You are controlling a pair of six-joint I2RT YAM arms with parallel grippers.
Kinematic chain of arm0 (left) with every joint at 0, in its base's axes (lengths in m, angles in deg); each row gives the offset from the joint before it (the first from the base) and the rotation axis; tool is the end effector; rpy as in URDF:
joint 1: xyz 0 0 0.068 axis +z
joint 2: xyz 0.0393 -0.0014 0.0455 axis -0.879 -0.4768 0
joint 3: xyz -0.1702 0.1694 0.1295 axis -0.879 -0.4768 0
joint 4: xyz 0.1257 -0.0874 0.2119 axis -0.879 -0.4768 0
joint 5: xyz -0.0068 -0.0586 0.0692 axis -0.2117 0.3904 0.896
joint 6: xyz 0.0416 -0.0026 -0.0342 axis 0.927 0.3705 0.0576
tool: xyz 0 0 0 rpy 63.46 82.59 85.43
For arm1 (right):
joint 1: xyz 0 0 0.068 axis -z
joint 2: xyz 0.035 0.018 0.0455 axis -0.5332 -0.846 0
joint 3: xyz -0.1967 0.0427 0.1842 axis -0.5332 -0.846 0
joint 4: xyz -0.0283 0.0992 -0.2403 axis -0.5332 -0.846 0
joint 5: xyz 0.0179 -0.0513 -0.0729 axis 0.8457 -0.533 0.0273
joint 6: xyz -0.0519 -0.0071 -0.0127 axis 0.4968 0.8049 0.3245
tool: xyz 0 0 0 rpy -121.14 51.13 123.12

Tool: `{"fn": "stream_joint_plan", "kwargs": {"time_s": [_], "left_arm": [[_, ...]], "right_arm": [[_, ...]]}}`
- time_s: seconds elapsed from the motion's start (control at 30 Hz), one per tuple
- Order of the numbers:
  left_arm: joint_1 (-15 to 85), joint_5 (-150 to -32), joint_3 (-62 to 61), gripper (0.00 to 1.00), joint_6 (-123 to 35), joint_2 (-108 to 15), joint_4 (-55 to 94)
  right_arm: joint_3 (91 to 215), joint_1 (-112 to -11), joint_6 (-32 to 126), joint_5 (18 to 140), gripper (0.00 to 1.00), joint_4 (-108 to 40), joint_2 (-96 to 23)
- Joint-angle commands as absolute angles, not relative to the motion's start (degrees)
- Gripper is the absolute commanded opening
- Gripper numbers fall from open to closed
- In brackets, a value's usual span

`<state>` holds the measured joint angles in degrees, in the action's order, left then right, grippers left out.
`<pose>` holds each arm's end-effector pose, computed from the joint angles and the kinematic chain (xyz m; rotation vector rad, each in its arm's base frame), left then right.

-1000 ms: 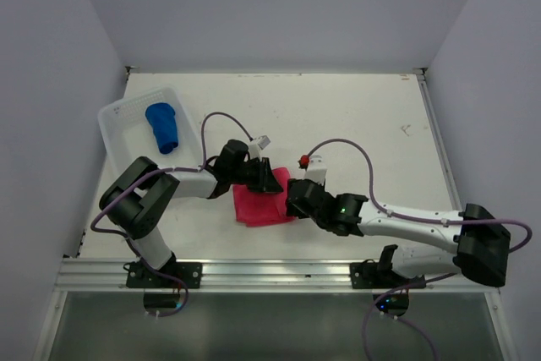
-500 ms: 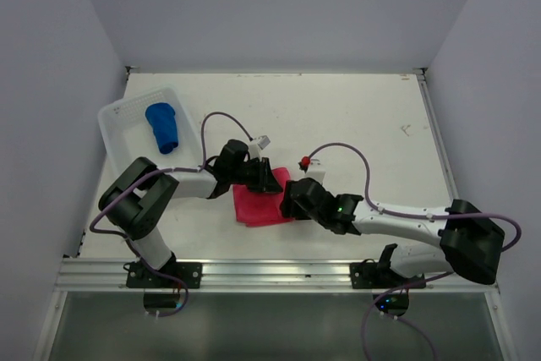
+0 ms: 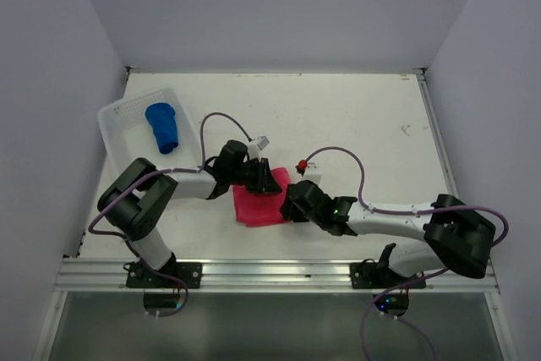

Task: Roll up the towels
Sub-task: Roll the towel

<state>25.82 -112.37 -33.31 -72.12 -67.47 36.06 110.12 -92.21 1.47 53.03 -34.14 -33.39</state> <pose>0.2465 -0.1991 0.1366 0.2375 2.4494 -1.2351 0.1369 0.2153 0.1641 -0.0074 2.4018 0.5953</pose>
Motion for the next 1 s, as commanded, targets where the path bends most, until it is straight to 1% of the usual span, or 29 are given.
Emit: {"fn": "stream_joint_plan", "kwargs": {"time_s": [0.0,0.03,0.07,0.17,0.27,0.4,0.6,0.8,0.83,0.97], "left_arm": [[25.8,-109.8,-34.1,0.24,-69.9,-67.1,32.0],[25.8,-109.8,-33.4,0.24,-69.9,-67.2,31.6],[25.8,-109.8,-32.9,0.24,-69.9,-67.1,31.3],[26.2,-109.7,-30.5,0.24,-69.9,-66.1,29.5],[26.9,-109.0,-27.8,0.27,-70.0,-64.2,27.2],[27.2,-105.4,-24.4,0.28,-70.6,-58.7,23.0],[27.2,-107.1,-22.1,0.29,-71.7,-56.7,23.5],[27.0,-109.1,-24.5,0.29,-73.8,-57.0,26.9],[26.9,-109.1,-26.1,0.29,-74.2,-57.0,27.7],[25.6,-109.4,-29.7,0.28,-76.1,-57.1,30.9]], "right_arm": [[110.7,-92.1,3.8,53.0,0.36,-32.9,-33.8],[111.2,-92.1,4.3,52.6,0.29,-34.8,-33.6],[111.4,-92.2,4.6,52.1,0.26,-35.3,-33.2],[112.8,-92.5,6.5,49.7,0.19,-38.7,-32.9],[114.6,-93.6,8.1,46.5,0.15,-42.3,-33.4],[117.1,-95.7,9.1,42.4,0.13,-46.1,-34.9],[123.5,-101.6,10.1,34.1,0.12,-51.9,-40.7],[130.8,-104.8,7.4,29.7,0.12,-59.1,-48.1],[133.0,-105.1,6.1,28.6,0.12,-63.1,-49.2],[139.2,-106.4,3.2,24.7,0.11,-71.0,-55.2]]}}
